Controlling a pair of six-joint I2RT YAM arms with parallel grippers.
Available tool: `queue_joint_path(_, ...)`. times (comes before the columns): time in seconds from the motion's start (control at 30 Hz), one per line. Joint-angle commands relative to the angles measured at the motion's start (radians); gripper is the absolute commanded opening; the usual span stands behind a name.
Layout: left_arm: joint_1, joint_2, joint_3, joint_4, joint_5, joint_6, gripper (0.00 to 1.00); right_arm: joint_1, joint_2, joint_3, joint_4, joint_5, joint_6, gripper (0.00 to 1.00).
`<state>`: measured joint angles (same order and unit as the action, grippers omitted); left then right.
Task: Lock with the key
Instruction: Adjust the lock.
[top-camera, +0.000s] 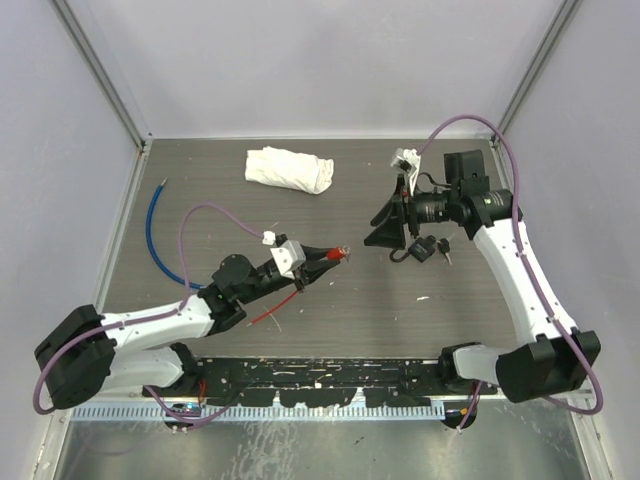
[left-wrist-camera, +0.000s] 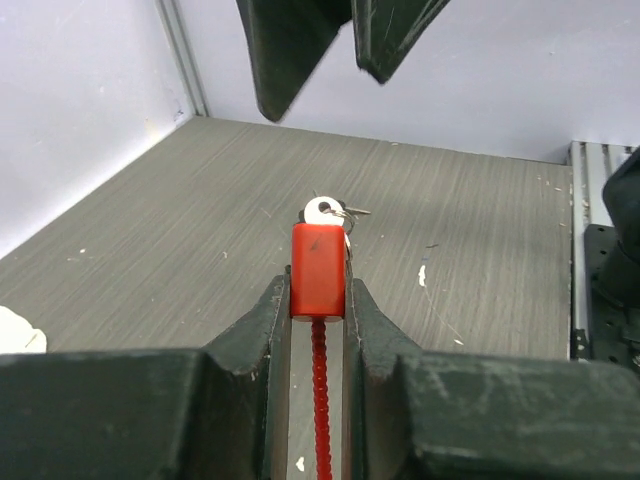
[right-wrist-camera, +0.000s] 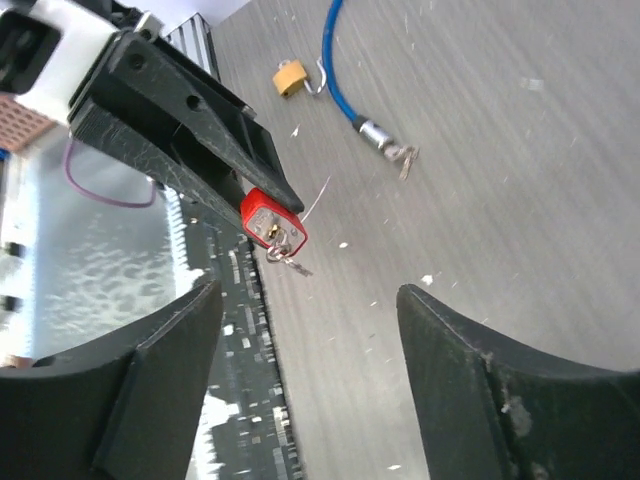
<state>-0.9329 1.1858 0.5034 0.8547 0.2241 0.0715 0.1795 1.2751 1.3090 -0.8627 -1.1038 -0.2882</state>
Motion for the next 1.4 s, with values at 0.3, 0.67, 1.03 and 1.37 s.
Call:
queue_joint_path(0.3,0.011,-0.172,-0.029,-0.137,0.053,0.054,0.00,0.002,-0.083,-0.039,0.036,-0.128,-0.272,0.81)
queue_joint_path(0.67,0.011,-0.143,0.024,-0.186,0.069,0.097,0.00,0.017,-0.032,-0.021,0.012,0.039,0.175,0.65)
queue_joint_path(1.03,0.011,-0.112,0.071,-0.205,0.091,0.094,0.00,0.116,0.048,-0.043,0.026,0.050,0.351,0.50)
queue_joint_path(1.37,0.010,-0.103,0.079,-0.205,0.090,0.102,0.00,0.138,0.078,-0.054,0.050,-0.020,0.415,0.24)
